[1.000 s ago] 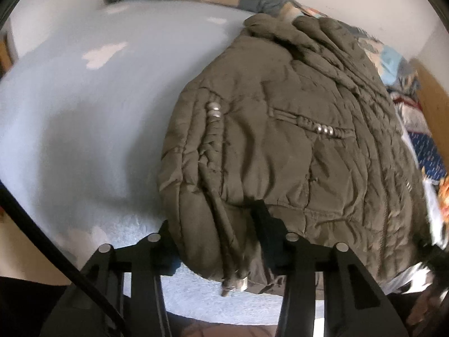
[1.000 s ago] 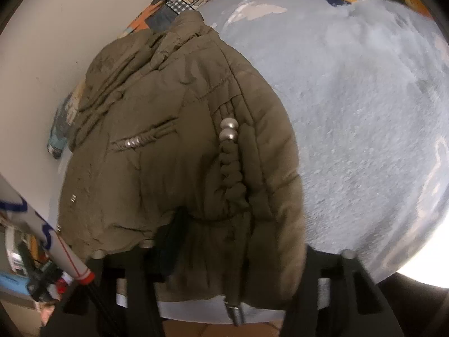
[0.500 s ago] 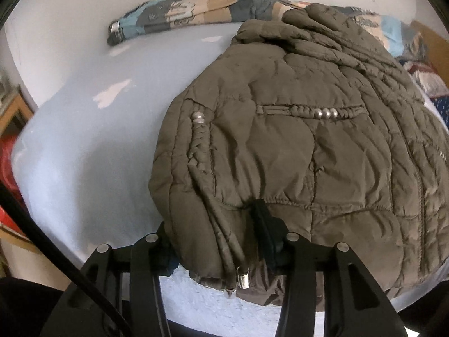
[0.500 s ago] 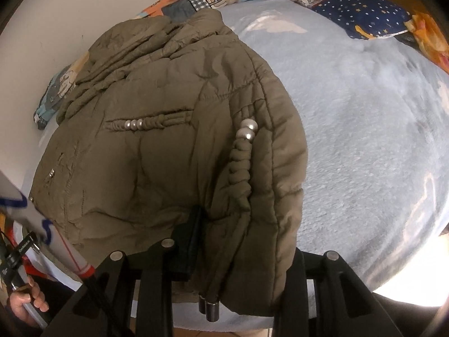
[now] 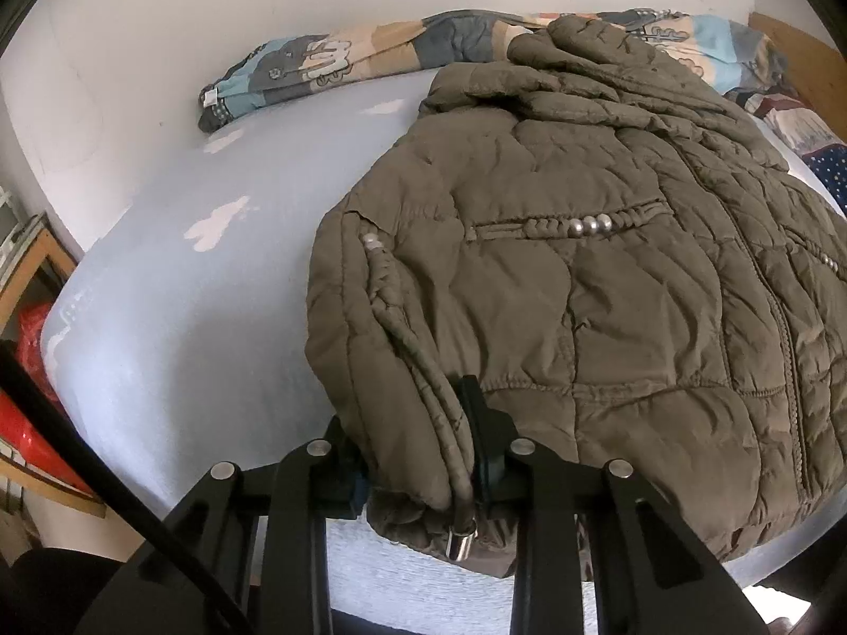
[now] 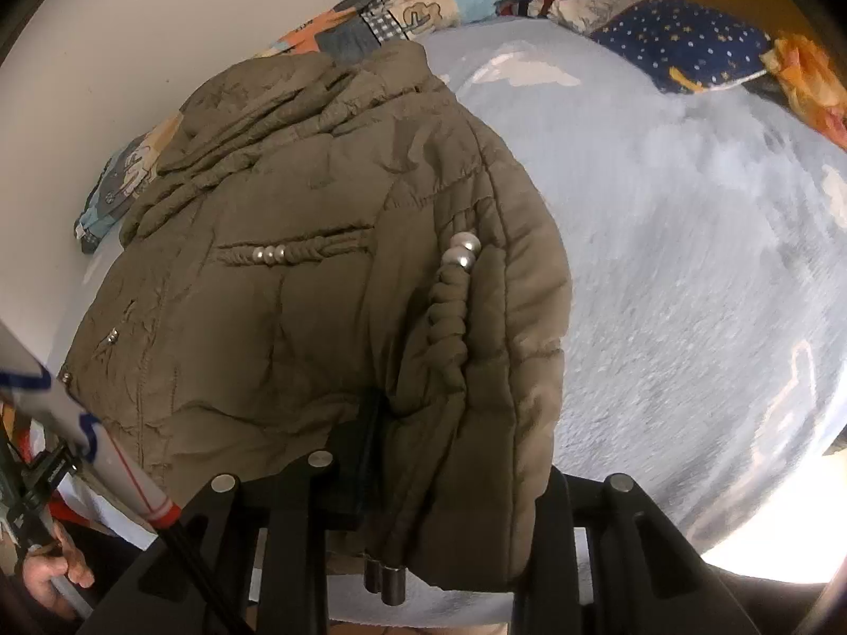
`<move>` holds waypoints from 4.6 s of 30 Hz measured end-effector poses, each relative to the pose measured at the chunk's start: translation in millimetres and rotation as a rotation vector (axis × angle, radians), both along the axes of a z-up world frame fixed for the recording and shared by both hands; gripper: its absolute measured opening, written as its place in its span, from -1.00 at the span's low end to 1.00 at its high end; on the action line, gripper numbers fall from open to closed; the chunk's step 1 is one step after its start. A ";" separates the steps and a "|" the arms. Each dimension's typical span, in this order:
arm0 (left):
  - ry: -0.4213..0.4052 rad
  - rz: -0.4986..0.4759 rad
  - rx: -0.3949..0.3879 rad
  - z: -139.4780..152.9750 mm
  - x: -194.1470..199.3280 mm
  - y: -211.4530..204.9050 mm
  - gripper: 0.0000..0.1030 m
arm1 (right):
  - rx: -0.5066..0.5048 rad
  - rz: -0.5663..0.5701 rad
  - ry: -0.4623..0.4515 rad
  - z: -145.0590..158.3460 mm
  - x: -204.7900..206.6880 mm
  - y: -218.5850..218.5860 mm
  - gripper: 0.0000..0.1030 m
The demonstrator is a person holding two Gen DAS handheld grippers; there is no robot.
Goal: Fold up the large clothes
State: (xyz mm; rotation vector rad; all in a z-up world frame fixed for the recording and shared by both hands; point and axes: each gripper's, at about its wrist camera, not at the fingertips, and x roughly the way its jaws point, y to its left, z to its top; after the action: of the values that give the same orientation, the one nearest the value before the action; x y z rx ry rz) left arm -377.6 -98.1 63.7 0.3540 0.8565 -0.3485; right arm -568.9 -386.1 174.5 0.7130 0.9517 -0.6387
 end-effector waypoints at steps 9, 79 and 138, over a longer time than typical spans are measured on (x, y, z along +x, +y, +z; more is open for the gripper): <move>-0.016 -0.005 0.007 1.5 -2.5 -1.4 -0.47 | -0.012 0.005 0.007 2.6 0.0 0.8 -0.39; -0.111 -0.035 0.009 13.7 -12.9 -4.7 -0.47 | -0.299 0.110 0.070 35.5 21.5 36.2 -0.47; -0.191 -0.019 -0.180 86.2 2.1 8.2 -0.49 | -0.347 0.068 -0.115 105.8 5.0 15.8 -0.55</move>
State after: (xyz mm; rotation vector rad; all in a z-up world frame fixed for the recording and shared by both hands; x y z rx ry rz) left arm -375.5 -89.8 149.9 0.2243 0.6301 -0.3994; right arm -563.9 -370.3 280.3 0.4028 0.7317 -0.6745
